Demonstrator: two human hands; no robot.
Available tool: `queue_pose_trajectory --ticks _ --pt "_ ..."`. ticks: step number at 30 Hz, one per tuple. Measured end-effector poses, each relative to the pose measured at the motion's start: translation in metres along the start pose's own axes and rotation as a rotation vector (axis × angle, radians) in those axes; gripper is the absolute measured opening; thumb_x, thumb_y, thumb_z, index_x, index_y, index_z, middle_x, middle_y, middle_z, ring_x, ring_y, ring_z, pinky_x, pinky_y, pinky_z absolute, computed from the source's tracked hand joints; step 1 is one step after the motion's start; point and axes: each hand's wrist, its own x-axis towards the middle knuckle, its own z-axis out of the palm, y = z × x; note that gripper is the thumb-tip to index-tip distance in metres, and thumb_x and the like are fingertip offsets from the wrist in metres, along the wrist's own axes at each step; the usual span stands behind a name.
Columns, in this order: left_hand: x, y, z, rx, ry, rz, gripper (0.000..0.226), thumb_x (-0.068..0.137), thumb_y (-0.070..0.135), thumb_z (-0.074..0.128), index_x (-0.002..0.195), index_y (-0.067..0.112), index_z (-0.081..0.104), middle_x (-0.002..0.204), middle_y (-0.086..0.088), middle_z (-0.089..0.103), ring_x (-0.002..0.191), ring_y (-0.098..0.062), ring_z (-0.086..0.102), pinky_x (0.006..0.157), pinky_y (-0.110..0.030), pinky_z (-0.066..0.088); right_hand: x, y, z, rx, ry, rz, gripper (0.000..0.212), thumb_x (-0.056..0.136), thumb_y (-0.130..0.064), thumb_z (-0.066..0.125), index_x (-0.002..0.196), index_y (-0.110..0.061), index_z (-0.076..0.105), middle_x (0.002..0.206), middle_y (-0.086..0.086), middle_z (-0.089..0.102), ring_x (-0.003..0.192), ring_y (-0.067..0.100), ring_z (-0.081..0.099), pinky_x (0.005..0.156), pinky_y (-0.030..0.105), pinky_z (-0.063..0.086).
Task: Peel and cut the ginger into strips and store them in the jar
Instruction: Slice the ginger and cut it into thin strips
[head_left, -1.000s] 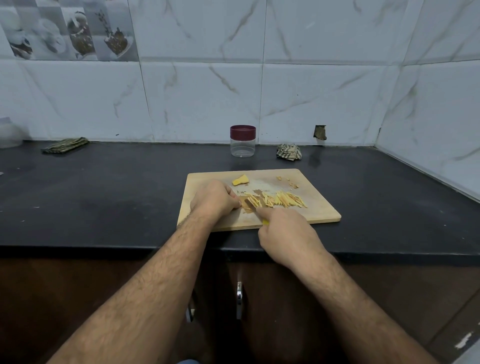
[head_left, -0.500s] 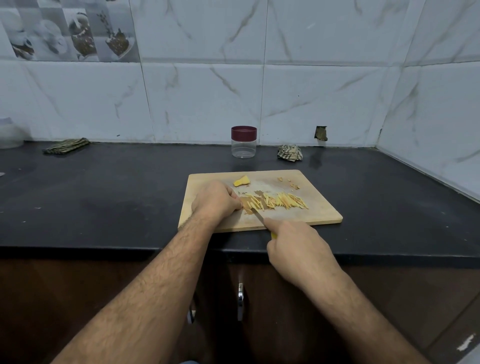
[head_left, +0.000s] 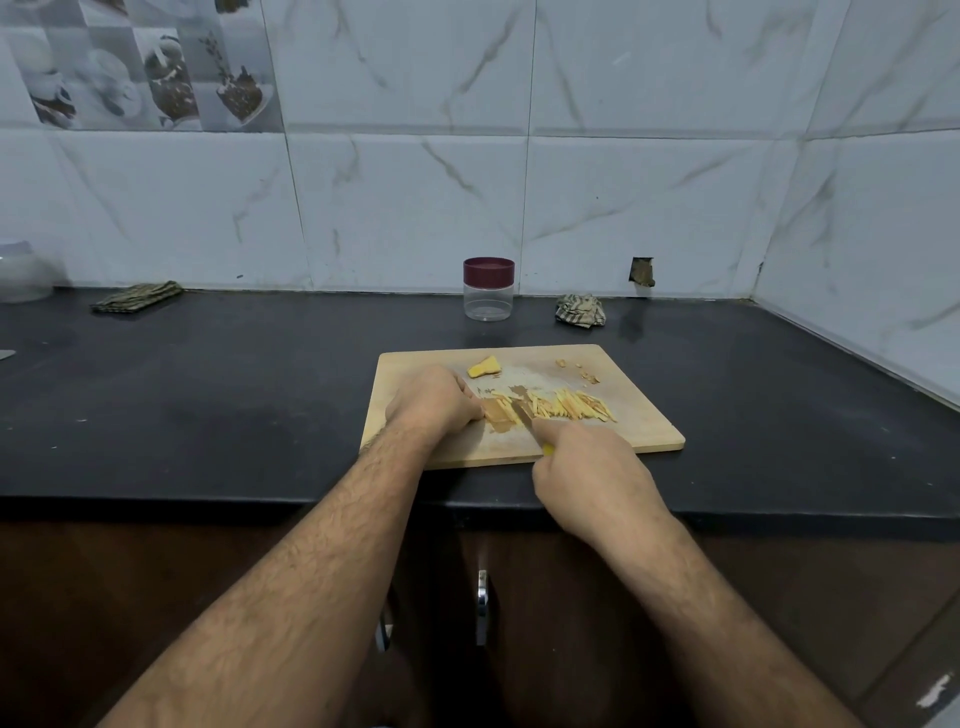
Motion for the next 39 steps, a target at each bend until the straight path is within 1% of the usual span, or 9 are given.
queue_pose_trajectory --ticks 7,11,17,22,28,32,34,37,39 --pt "-0.002 0.0 0.001 0.0 0.013 0.0 0.009 0.083 0.028 0.07 0.082 0.019 0.074 0.085 0.008 0.07 0.086 -0.013 0.064 0.061 -0.025 0.044 0.002 -0.005 0.0 0.045 0.003 -0.052 0.051 0.097 -0.018 0.043 0.146 -0.032 0.044 0.14 0.0 0.055 0.124 0.021 0.051 0.095 0.035 0.048" --pt "-0.002 0.001 0.002 0.004 0.022 -0.002 0.011 0.082 0.029 0.07 0.081 0.019 0.074 0.084 0.006 0.07 0.086 -0.015 0.064 0.061 -0.026 0.046 0.011 -0.013 0.004 0.045 -0.039 -0.059 0.052 0.095 -0.016 0.044 0.144 -0.033 0.047 0.132 0.001 0.059 0.116 0.021 0.056 0.091 0.035 0.051" --pt "-0.002 0.001 0.002 0.023 0.024 -0.002 0.01 0.08 0.03 0.072 0.083 0.02 0.072 0.086 0.004 0.07 0.085 -0.015 0.063 0.057 -0.027 0.042 0.016 -0.011 0.005 0.011 -0.07 -0.069 0.054 0.095 -0.015 0.044 0.146 -0.034 0.044 0.138 0.001 0.056 0.123 0.021 0.052 0.096 0.035 0.048" --pt "-0.002 0.002 0.001 0.035 0.027 -0.011 0.011 0.079 0.031 0.071 0.085 0.021 0.073 0.086 0.005 0.07 0.084 -0.015 0.064 0.057 -0.027 0.043 0.022 -0.013 0.001 -0.027 -0.105 -0.088 0.053 0.095 -0.013 0.043 0.142 -0.036 0.048 0.133 0.003 0.059 0.119 0.023 0.055 0.093 0.036 0.05" --pt "-0.006 0.002 -0.001 0.027 0.027 -0.006 0.015 0.078 0.035 0.071 0.084 0.021 0.072 0.085 0.006 0.07 0.085 -0.017 0.064 0.06 -0.027 0.045 0.015 -0.012 0.008 -0.08 -0.09 -0.105 0.058 0.095 -0.008 0.043 0.146 -0.035 0.042 0.131 0.006 0.058 0.117 0.024 0.056 0.092 0.036 0.052" --pt "-0.009 0.003 -0.001 0.014 0.03 -0.002 0.015 0.08 0.035 0.073 0.075 0.021 0.071 0.077 0.01 0.067 0.075 -0.011 0.06 0.057 -0.026 0.042 0.001 0.002 0.008 -0.075 -0.077 -0.092 0.054 0.096 -0.016 0.042 0.144 -0.04 0.041 0.111 0.0 0.061 0.095 0.019 0.055 0.076 0.033 0.05" --pt "-0.012 0.004 -0.002 0.01 0.041 0.011 0.016 0.081 0.033 0.073 0.072 0.021 0.068 0.075 0.01 0.065 0.071 -0.008 0.057 0.056 -0.025 0.041 0.001 0.004 0.008 -0.035 -0.068 -0.074 0.054 0.095 -0.017 0.042 0.144 -0.041 0.042 0.109 -0.001 0.062 0.091 0.018 0.053 0.072 0.031 0.048" --pt "-0.014 0.002 -0.002 0.01 0.058 0.044 0.017 0.084 0.029 0.072 0.07 0.02 0.069 0.076 0.011 0.067 0.073 -0.006 0.058 0.059 -0.026 0.045 0.001 0.003 0.008 0.035 -0.051 -0.049 0.053 0.094 -0.018 0.041 0.143 -0.037 0.046 0.112 -0.001 0.064 0.098 0.019 0.057 0.076 0.032 0.051" --pt "-0.013 -0.001 -0.001 -0.011 0.033 0.068 0.018 0.086 0.027 0.072 0.069 0.02 0.07 0.08 0.011 0.07 0.079 -0.007 0.061 0.069 -0.029 0.052 -0.001 0.003 0.007 0.058 -0.048 -0.033 0.051 0.094 -0.017 0.041 0.142 -0.033 0.048 0.112 -0.001 0.064 0.099 0.019 0.058 0.079 0.033 0.052"
